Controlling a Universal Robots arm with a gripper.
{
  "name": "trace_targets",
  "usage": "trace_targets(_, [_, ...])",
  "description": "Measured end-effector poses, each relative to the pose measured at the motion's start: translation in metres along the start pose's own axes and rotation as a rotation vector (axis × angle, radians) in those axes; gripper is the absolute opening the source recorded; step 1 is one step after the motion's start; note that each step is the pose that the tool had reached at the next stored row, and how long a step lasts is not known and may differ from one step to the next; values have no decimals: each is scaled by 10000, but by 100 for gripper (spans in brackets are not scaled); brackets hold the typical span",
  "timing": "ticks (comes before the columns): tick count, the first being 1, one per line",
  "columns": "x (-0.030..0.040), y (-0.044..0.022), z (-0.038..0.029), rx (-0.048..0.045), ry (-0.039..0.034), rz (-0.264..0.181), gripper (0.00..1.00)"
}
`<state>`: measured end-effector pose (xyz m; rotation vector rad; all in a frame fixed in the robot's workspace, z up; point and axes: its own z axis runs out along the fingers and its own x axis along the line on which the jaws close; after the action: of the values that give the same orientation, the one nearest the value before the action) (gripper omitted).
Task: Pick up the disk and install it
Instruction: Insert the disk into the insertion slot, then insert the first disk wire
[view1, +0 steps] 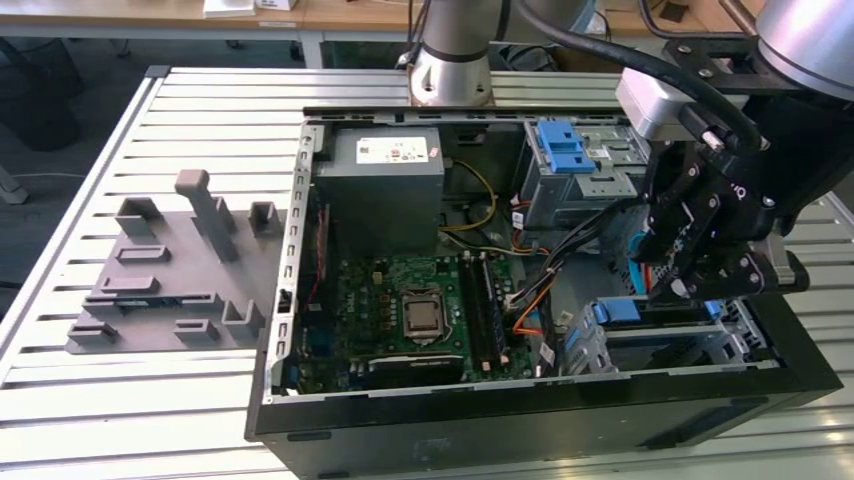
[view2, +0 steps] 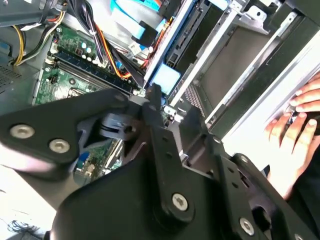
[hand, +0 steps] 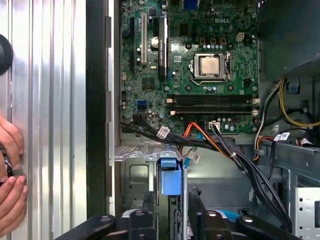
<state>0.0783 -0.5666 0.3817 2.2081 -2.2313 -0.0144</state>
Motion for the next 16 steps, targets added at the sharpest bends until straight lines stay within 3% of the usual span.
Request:
trace_targets(1, [0,0,0,0,0,0,42])
trace_targets(3, [0,0,0,0,1,0,30])
trace_targets(4, [0,0,1,0,0,0,30])
trace_targets(8, [0,0,1,0,0,0,13])
trace_targets(16, [0,0,5,0,0,0,11])
